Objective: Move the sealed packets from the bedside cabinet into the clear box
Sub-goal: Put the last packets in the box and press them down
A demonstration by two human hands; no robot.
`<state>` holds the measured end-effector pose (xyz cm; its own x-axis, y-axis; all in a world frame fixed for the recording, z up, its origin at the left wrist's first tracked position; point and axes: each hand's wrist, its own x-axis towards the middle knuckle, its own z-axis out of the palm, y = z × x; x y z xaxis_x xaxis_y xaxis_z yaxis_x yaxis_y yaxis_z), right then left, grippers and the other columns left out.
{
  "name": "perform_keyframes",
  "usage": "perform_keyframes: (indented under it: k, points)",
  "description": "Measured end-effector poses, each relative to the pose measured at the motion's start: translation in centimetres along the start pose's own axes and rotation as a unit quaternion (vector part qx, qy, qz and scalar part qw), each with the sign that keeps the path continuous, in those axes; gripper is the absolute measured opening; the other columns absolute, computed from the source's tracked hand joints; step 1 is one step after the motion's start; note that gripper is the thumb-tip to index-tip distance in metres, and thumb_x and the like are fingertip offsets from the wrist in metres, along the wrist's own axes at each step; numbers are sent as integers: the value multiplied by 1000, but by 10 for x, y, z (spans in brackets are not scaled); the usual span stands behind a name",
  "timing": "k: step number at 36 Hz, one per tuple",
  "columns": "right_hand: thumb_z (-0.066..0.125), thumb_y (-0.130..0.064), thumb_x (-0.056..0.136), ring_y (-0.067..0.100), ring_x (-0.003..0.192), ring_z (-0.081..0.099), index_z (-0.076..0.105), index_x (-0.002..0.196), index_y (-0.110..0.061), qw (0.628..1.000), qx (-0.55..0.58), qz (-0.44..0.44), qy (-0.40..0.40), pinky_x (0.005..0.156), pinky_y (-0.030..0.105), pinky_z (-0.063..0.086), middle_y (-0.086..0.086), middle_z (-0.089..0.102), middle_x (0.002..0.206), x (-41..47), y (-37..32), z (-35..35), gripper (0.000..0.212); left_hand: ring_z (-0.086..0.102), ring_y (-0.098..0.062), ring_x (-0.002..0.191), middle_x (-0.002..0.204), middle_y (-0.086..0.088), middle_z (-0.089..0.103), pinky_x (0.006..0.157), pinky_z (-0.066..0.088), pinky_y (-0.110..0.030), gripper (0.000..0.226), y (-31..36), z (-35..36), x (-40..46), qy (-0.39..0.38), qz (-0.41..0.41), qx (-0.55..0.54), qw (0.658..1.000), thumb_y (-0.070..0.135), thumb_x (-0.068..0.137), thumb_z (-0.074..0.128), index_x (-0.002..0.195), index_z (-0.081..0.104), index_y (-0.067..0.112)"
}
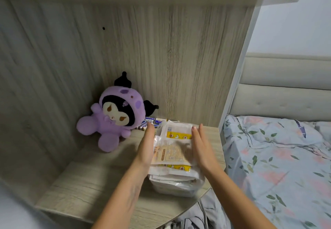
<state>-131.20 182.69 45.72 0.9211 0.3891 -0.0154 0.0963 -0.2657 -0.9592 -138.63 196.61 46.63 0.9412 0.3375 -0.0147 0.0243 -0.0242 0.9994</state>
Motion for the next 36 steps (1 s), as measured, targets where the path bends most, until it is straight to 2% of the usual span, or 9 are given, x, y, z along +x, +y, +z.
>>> perform_keyframes:
  k: [5,8,13,16,18,25,27,30,36]
  points:
    - [18,-41,102,0,133,-14,-1,151,-13,995,-86,-29,-40,115,29,-11,0,-5,159,4,-1,2,60,69,3,79,85,17,74,65,55,-17,57,8,16,3,-28,-69,-74,994,46,101,6,104,60,28]
    - [18,-43,101,-1,129,-11,7,152,-15,993,-95,-50,-52,115,28,-9,1,-5,160,6,0,4,60,58,-6,118,126,4,64,95,48,-24,55,11,14,2,-44,-64,-112,991,45,102,12,137,42,15]
    - [23,-55,97,16,146,6,20,149,-19,997,-61,-37,-42,120,35,3,-1,12,158,10,3,2,63,66,6,95,104,18,71,69,53,-12,57,4,7,3,-50,-54,-104,992,45,102,5,125,51,22]
    - [29,-83,77,8,139,26,31,145,-19,998,63,2,8,119,33,13,-7,27,153,12,4,-7,93,39,-21,137,146,-4,44,105,40,-34,60,2,-6,2,35,-30,-38,998,52,100,23,145,31,14]
    - [28,-63,93,4,144,13,15,152,-20,995,99,2,16,120,31,8,-10,12,158,11,6,-12,74,34,-26,139,150,-11,36,110,32,-38,71,-2,-12,3,70,-10,-5,997,60,94,27,146,30,11]
    - [38,-37,98,-1,141,16,19,150,-24,997,54,-54,-10,107,10,12,-19,18,153,-6,5,-10,56,62,12,96,116,17,62,73,49,-7,51,-6,-6,-14,-60,34,-95,993,38,103,11,132,48,21]
    - [46,-44,95,-8,140,9,17,150,-28,993,27,-115,11,115,16,9,-19,11,157,-19,7,-20,64,42,31,107,125,38,44,89,39,0,36,-7,-14,-29,-46,73,-5,996,49,99,30,134,36,44]
    - [54,-43,91,1,144,16,36,144,-38,954,-82,-284,-52,118,23,10,-20,25,154,-40,20,-32,56,8,11,142,152,35,12,117,9,-15,63,-24,-27,-44,-41,206,238,948,66,86,43,143,21,51]
    - [67,-46,84,13,138,37,65,118,-28,895,-195,-387,-101,114,41,25,-16,52,137,-43,47,-33,39,22,-11,145,155,12,28,118,15,-26,42,-59,-27,-56,-62,291,343,891,48,98,40,139,43,39]
